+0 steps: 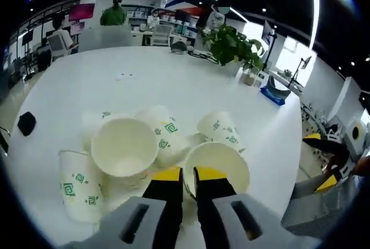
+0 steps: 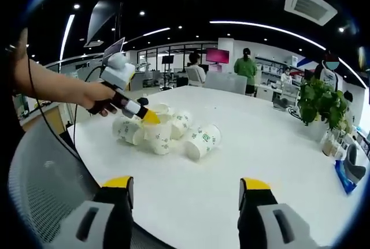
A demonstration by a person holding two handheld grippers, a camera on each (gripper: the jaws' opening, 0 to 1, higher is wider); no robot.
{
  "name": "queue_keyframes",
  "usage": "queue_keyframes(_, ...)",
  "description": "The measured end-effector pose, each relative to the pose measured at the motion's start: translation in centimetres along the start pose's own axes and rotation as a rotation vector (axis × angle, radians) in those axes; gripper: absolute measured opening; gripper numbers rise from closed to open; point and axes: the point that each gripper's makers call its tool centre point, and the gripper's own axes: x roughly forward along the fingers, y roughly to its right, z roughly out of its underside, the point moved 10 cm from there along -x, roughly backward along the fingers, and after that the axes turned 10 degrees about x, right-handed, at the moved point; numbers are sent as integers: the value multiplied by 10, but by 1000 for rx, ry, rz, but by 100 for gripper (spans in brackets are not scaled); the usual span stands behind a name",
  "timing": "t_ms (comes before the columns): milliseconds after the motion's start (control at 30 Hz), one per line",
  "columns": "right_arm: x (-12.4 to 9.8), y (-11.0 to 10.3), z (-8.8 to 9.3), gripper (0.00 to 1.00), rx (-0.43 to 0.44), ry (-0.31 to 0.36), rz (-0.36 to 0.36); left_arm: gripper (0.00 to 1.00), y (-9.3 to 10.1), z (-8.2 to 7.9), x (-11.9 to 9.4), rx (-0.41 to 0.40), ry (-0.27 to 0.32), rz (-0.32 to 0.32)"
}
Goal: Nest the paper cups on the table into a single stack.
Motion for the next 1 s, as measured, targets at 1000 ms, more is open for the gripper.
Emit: queue_keyframes(1000, 0, -4, -4, 88, -2, 46, -58, 0, 13, 9, -27, 60, -160, 113)
